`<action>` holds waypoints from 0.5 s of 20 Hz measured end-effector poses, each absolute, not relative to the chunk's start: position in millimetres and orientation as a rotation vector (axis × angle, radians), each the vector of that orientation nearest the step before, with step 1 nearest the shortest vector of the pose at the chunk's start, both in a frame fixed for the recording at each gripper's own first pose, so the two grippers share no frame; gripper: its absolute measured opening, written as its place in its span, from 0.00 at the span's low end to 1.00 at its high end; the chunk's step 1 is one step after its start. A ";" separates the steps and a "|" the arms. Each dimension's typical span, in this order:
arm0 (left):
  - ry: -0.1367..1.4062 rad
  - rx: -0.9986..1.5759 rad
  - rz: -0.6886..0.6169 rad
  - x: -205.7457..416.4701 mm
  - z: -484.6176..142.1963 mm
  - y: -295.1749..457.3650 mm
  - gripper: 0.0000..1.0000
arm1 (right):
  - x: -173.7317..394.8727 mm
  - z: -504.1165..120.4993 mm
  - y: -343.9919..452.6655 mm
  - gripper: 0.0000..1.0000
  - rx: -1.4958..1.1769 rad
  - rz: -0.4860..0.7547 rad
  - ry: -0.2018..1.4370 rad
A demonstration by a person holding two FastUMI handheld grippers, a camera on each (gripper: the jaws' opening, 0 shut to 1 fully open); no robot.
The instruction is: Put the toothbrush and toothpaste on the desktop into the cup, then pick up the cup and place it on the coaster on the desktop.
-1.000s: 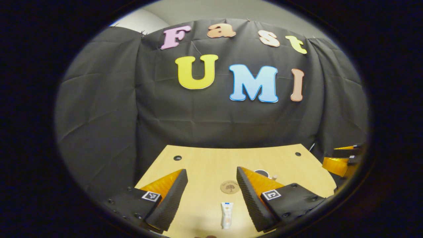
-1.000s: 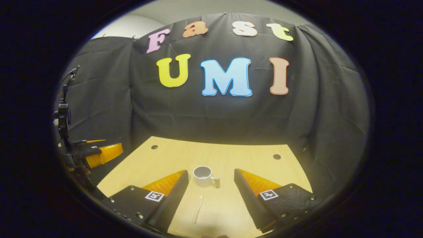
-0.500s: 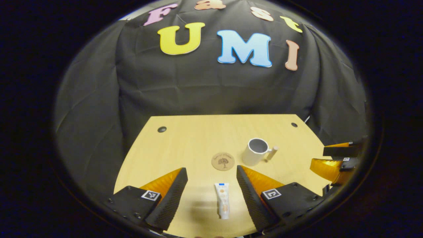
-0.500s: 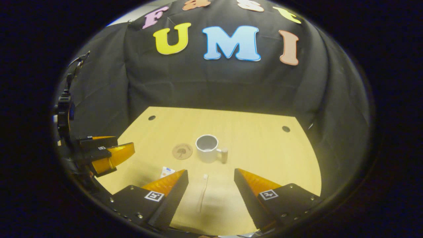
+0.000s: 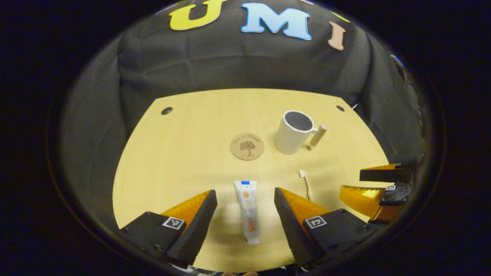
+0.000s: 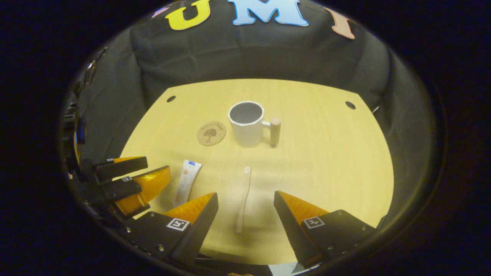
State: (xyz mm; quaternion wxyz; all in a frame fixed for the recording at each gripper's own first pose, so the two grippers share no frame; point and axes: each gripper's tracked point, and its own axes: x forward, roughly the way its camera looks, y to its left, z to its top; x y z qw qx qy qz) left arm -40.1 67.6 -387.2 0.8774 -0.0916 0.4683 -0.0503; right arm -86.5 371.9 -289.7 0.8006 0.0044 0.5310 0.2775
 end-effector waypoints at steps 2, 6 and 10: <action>1.014 -0.185 -0.111 -44.0 -404.2 64.0 0.98 | -91.5 -307.8 375.8 0.92 0.014 0.587 1.194; 1.105 -0.180 -0.120 -54.7 -440.3 55.7 0.98 | -102.0 -339.0 379.9 0.92 0.020 0.549 1.311; 1.172 -0.168 -0.121 -58.6 -465.2 49.5 1.00 | -104.9 -364.6 379.8 0.92 0.002 0.496 1.405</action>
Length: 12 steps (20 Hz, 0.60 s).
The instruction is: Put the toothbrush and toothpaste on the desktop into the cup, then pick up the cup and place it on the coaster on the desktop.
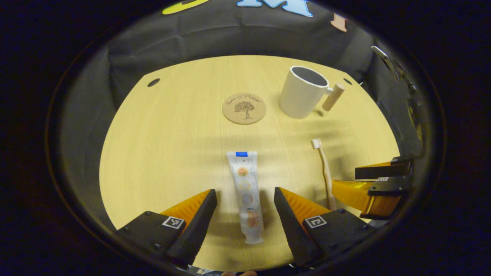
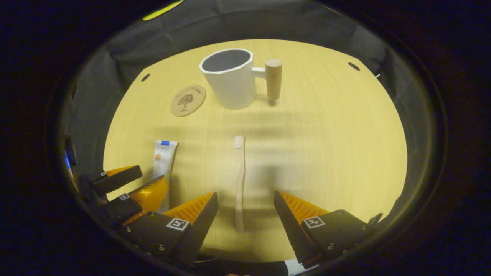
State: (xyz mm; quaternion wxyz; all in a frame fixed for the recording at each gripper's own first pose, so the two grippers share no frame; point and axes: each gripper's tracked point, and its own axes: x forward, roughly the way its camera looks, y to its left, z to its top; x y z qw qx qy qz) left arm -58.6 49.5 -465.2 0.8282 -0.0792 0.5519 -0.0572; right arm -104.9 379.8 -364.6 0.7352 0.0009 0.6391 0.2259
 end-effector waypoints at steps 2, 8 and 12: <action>1.198 -0.169 -0.116 -58.5 -473.3 48.1 0.98 | -103.4 -371.3 378.8 0.92 -0.025 0.478 1.422; 1.287 -0.160 -0.075 -59.9 -494.0 51.8 0.98 | -106.0 -387.4 383.6 0.92 -0.067 0.454 1.482; 1.290 -0.151 -0.078 -56.3 -494.7 50.3 0.97 | -102.7 -391.3 381.1 0.90 -0.098 0.436 1.494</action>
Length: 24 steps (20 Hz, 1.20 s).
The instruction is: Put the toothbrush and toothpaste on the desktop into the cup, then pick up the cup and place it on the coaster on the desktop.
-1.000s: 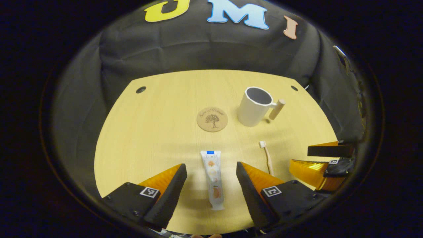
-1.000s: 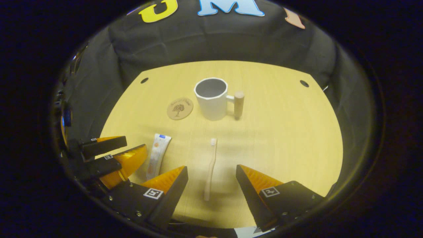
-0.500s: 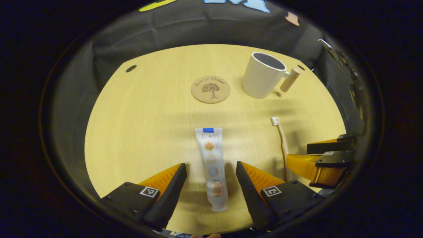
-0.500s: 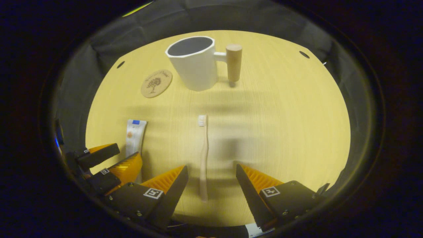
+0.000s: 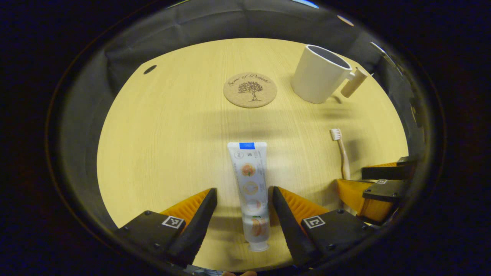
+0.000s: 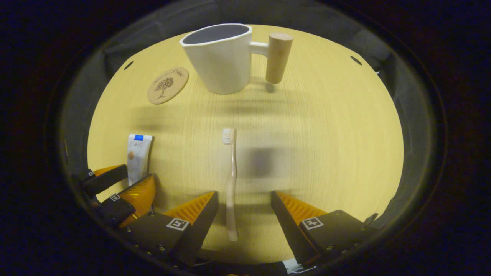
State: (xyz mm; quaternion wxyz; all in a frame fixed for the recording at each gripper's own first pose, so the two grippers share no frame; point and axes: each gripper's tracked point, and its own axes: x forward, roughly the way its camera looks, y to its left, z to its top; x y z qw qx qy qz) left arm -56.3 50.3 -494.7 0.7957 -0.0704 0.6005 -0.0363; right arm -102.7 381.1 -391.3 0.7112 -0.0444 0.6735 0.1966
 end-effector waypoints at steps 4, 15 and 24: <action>1.303 -0.145 -0.088 -55.7 -494.4 48.8 0.97 | -103.0 -391.1 382.0 0.90 -0.108 0.423 1.523; 1.360 -0.118 -0.097 -51.1 -494.5 39.7 0.31 | -96.4 -395.3 369.0 0.05 -0.080 0.346 1.616; 1.319 -0.175 -0.074 -48.1 -489.2 40.9 0.08 | -95.2 -393.3 357.3 0.02 -0.018 0.356 1.587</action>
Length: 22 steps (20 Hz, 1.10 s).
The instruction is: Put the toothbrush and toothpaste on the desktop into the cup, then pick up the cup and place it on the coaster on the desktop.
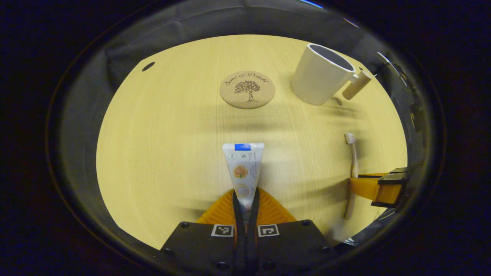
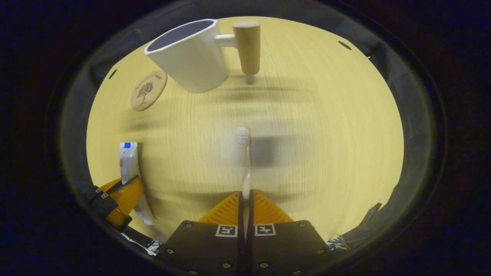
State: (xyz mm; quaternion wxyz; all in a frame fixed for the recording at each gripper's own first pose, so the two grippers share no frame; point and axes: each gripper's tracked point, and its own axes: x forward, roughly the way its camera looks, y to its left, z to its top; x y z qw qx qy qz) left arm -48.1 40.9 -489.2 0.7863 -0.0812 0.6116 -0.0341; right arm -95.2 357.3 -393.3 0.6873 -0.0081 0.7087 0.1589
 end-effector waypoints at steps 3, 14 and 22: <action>1.294 -0.212 -0.084 -46.7 -484.1 36.7 0.08 | -90.5 -390.6 352.3 0.02 0.037 0.345 1.590; 1.121 -0.226 -0.095 -12.0 -423.2 43.4 0.08 | -23.1 -307.3 334.2 0.02 0.203 0.332 1.334; 1.053 -0.268 -0.053 14.3 -392.9 62.5 0.08 | 45.6 -239.0 352.7 0.02 0.328 0.383 1.120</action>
